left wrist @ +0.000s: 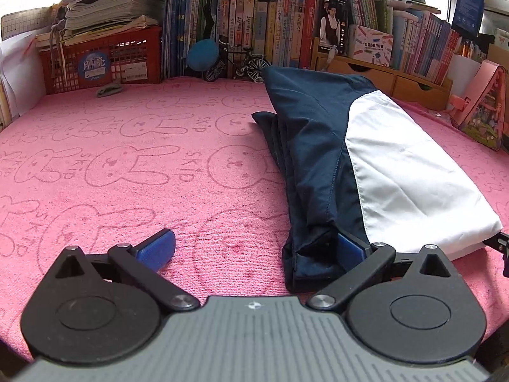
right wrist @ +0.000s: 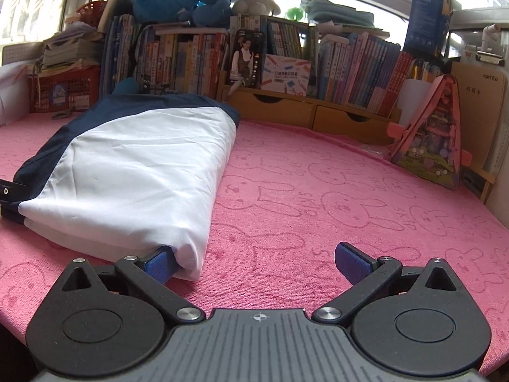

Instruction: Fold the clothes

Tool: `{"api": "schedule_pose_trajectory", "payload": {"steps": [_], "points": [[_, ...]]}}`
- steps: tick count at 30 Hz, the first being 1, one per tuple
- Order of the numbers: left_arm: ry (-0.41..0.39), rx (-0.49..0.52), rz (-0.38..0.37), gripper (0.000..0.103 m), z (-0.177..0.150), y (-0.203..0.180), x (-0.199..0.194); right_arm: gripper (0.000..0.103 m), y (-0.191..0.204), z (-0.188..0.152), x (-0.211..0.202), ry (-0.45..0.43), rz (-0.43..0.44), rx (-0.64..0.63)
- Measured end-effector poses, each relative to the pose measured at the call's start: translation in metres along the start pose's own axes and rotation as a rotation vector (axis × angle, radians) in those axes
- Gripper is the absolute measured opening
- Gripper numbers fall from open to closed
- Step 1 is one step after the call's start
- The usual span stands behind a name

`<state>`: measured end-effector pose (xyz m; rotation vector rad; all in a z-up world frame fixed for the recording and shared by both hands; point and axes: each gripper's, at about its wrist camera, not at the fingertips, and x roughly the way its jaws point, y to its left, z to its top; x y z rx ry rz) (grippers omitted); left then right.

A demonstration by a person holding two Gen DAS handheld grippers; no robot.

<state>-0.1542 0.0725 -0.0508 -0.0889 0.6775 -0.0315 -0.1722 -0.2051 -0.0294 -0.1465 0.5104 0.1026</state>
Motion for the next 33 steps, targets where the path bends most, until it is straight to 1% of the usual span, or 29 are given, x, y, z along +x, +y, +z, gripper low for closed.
{"api": "schedule_pose_trajectory", "payload": {"steps": [3, 5, 7, 10, 12, 15, 18, 21, 24, 28, 30, 33], "points": [[0.015, -0.021, -0.065, 0.103, 0.005, 0.001, -0.006, 0.103, -0.006, 0.007, -0.006, 0.008, 0.087, 0.027], [0.026, -0.006, -0.076, 0.103, 0.006, -0.002, -0.007, 0.103, -0.01, 0.011, -0.007, 0.025, 0.118, 0.039], [0.032, 0.027, -0.063, 0.103, 0.006, -0.008, -0.006, 0.103, -0.012, 0.016, -0.008, 0.042, 0.138, 0.044], [0.047, 0.068, -0.032, 0.103, 0.006, -0.015, -0.003, 0.103, -0.011, 0.019, -0.012, 0.065, 0.157, 0.012], [0.055, 0.067, -0.028, 0.103, 0.005, -0.019, -0.002, 0.103, -0.011, 0.021, -0.017, 0.073, 0.182, -0.006], [0.077, 0.035, -0.041, 0.103, 0.006, -0.019, 0.002, 0.103, -0.009, 0.022, -0.024, 0.08, 0.224, -0.028], [0.105, 0.003, -0.06, 0.103, 0.008, -0.018, 0.006, 0.103, -0.004, 0.023, -0.021, 0.101, 0.224, -0.039], [0.121, -0.013, -0.066, 0.103, 0.01, -0.018, 0.01, 0.103, -0.002, 0.025, -0.013, 0.116, 0.223, -0.014], [0.113, 0.001, -0.063, 0.103, 0.012, -0.019, 0.009, 0.103, -0.001, 0.026, -0.006, 0.129, 0.236, 0.011], [0.108, 0.019, -0.053, 0.103, 0.012, -0.022, 0.008, 0.103, 0.001, 0.028, -0.006, 0.103, 0.243, 0.003], [0.129, 0.028, -0.057, 0.103, 0.012, -0.023, 0.008, 0.103, 0.002, 0.029, -0.005, 0.095, 0.245, -0.004], [0.138, 0.046, -0.07, 0.103, 0.013, -0.025, 0.007, 0.103, 0.005, 0.029, -0.004, 0.091, 0.256, -0.01]]}}
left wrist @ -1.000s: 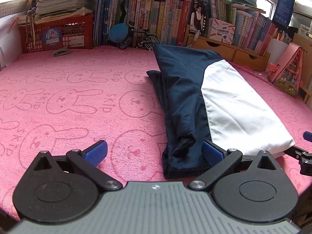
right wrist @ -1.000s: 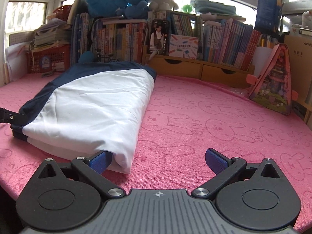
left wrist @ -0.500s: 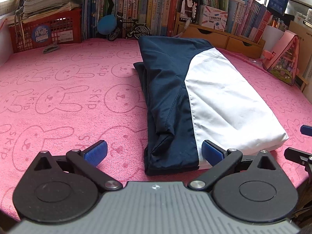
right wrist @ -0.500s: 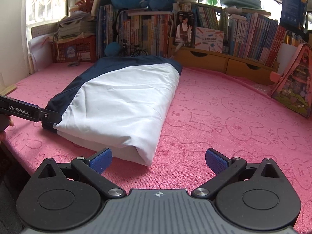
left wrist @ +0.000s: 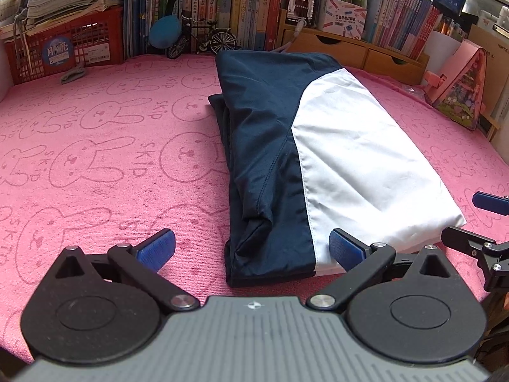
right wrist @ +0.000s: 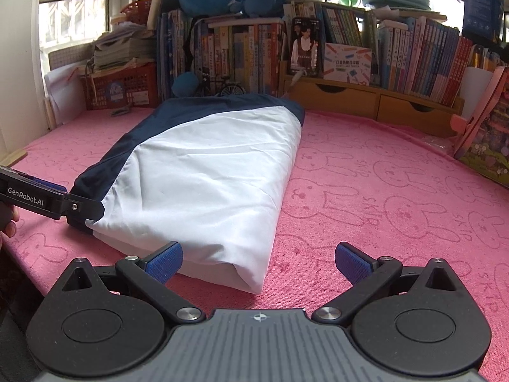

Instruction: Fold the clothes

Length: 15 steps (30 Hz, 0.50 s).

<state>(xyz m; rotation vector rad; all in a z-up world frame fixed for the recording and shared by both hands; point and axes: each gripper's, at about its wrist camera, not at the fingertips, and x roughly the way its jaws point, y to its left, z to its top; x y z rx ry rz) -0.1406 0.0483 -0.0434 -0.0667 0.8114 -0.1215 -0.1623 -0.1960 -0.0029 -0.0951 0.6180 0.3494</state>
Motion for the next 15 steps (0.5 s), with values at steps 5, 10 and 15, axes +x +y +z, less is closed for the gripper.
{"api": "schedule_pose_trajectory", "payload": {"steps": [5, 10, 15], "points": [[-0.004, 0.037, 0.012, 0.103, 0.0, -0.006, -0.001, 0.103, 0.007, -0.001, 0.004, 0.007, 0.028, -0.027], [-0.011, 0.084, 0.045, 0.103, 0.0, -0.013, -0.001, 0.103, 0.015, 0.0, 0.007, 0.017, 0.034, -0.053], [0.025, 0.076, 0.009, 0.103, -0.001, -0.014, 0.002, 0.103, 0.019, 0.003, 0.013, 0.047, 0.036, -0.08]]}}
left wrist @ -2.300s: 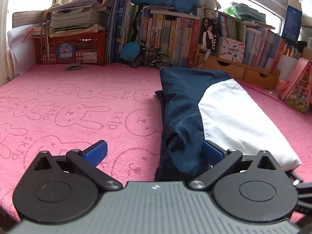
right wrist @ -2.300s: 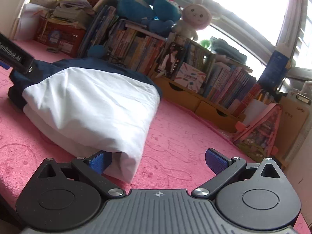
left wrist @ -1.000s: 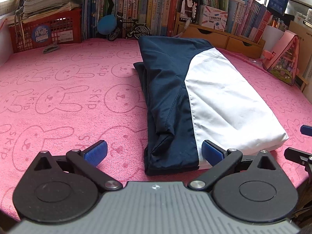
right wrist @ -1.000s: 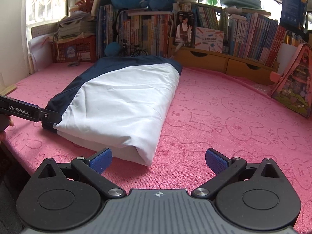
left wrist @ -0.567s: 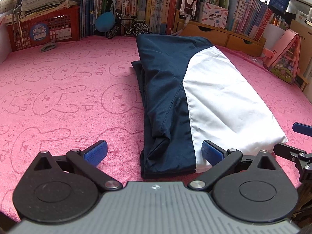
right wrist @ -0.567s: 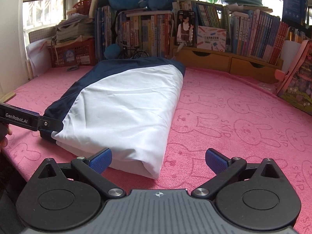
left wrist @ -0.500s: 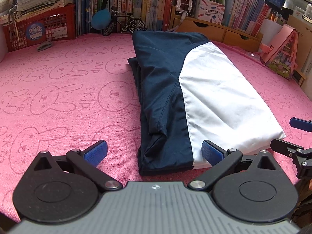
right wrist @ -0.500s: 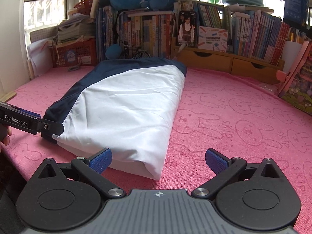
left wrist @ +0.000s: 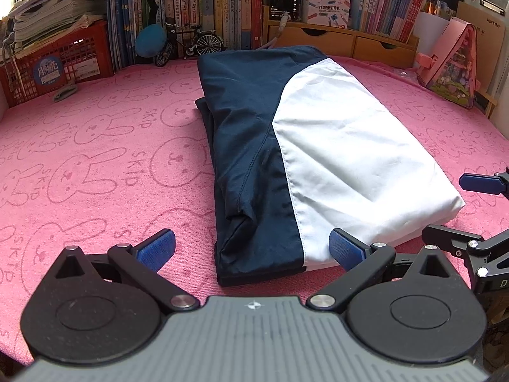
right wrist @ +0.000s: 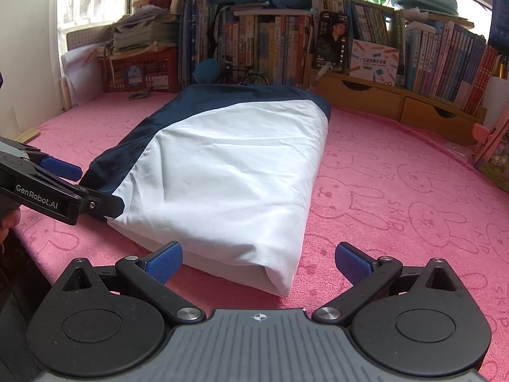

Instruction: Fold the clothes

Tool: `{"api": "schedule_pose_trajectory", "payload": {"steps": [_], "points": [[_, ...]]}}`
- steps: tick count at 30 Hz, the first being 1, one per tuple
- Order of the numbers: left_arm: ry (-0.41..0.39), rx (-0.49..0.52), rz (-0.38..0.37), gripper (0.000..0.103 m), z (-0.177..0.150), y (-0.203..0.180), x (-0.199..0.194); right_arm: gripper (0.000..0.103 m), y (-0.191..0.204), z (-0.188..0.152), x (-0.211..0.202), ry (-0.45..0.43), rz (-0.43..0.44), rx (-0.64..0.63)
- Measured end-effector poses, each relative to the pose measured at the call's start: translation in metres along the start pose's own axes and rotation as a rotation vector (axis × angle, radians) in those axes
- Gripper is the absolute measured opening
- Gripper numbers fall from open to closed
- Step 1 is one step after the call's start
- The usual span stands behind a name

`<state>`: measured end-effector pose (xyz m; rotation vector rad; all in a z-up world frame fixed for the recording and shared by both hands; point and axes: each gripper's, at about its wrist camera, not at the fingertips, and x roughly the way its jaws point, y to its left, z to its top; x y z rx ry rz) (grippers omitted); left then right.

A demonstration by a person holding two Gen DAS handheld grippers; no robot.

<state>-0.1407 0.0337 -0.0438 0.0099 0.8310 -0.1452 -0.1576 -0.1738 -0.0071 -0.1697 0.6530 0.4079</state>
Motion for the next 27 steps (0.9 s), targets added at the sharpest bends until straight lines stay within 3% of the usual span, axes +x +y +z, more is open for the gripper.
{"api": "schedule_pose_trajectory", "payload": {"steps": [12, 18, 27], "points": [[0.09, 0.005, -0.083, 0.103, -0.004, -0.008, 0.004, 0.103, 0.011, 0.004, 0.007, 0.048, -0.007, -0.081], [0.08, 0.006, -0.032, 0.103, -0.006, -0.009, 0.006, 0.103, 0.01, 0.003, 0.01, 0.057, -0.008, -0.068], [0.08, 0.006, -0.029, 0.103, -0.004, -0.012, 0.009, 0.103, 0.008, 0.003, 0.01, 0.056, -0.01, -0.055]]}}
